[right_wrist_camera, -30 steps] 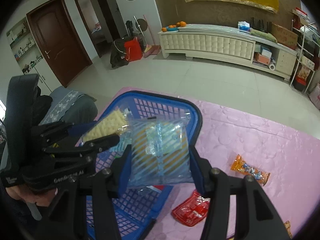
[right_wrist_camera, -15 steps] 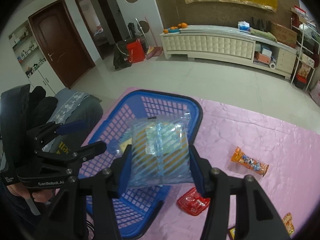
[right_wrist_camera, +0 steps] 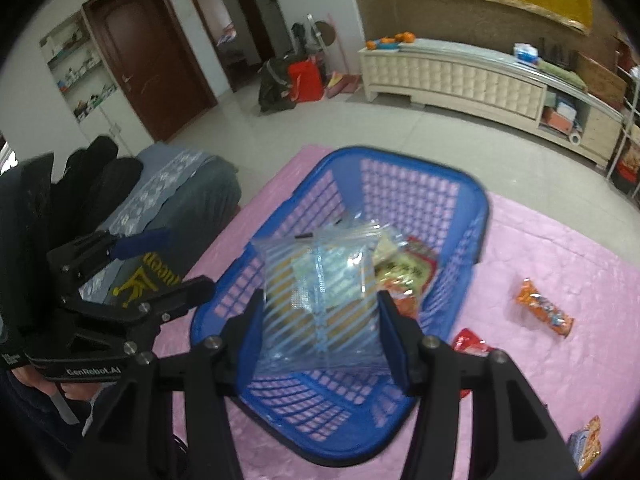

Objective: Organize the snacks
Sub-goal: 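Lower the striped mesh bag into the basket and open the right tool, then withdraw both tools from the basket toward the remaining snacks, then grasp the blue Doublemint gum box with the right tool while the left tool grasps the purple chips bag, then carry the chips bag into the basket and open the left tool while the right tool carries the gum box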

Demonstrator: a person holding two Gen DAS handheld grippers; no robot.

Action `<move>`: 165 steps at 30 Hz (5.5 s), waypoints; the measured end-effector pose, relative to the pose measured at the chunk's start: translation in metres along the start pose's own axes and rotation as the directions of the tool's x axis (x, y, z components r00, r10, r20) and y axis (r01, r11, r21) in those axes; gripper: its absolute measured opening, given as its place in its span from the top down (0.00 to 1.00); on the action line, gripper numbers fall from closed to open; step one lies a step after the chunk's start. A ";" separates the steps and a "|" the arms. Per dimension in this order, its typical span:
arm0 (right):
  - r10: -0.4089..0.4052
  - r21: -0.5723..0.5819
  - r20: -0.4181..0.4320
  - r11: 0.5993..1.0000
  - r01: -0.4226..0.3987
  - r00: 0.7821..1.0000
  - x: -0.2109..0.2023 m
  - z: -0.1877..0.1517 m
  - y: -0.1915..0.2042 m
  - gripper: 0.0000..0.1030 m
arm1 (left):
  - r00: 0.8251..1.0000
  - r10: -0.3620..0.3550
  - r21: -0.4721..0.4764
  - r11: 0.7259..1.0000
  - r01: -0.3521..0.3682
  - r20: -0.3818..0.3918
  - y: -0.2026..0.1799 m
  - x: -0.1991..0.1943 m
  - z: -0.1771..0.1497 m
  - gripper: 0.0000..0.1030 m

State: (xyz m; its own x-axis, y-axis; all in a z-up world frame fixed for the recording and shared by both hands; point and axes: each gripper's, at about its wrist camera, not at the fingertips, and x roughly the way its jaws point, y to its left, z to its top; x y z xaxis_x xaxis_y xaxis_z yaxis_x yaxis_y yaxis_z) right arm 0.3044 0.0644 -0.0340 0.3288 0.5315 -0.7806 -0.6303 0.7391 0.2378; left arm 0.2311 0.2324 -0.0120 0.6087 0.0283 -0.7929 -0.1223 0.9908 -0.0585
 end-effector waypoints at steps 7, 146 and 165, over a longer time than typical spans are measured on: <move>0.012 -0.014 -0.089 1.000 -0.013 0.996 0.032 0.001 0.017 0.44 | 1.000 0.008 -0.029 1.000 -0.007 0.012 0.019 -0.003 -0.009 0.25; -0.204 0.135 0.063 0.972 0.194 0.977 -0.103 -0.190 -0.195 0.66 | 0.976 -0.199 0.389 0.895 0.220 -0.093 -0.275 0.076 -0.029 0.56; -0.093 -0.043 0.122 0.994 0.099 0.988 -0.102 -0.102 -0.073 0.66 | 0.993 -0.064 0.233 0.972 0.040 0.097 -0.130 -0.014 -0.004 0.56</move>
State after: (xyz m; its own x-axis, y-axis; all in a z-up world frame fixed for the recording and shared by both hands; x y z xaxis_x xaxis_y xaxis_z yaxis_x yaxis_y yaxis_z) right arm 0.2454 -0.0863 -0.0306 0.4692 0.5067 -0.7233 -0.6245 0.7694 0.1339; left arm 0.2351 0.1026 0.0039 0.6887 -0.0226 -0.7247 0.0880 0.9947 0.0526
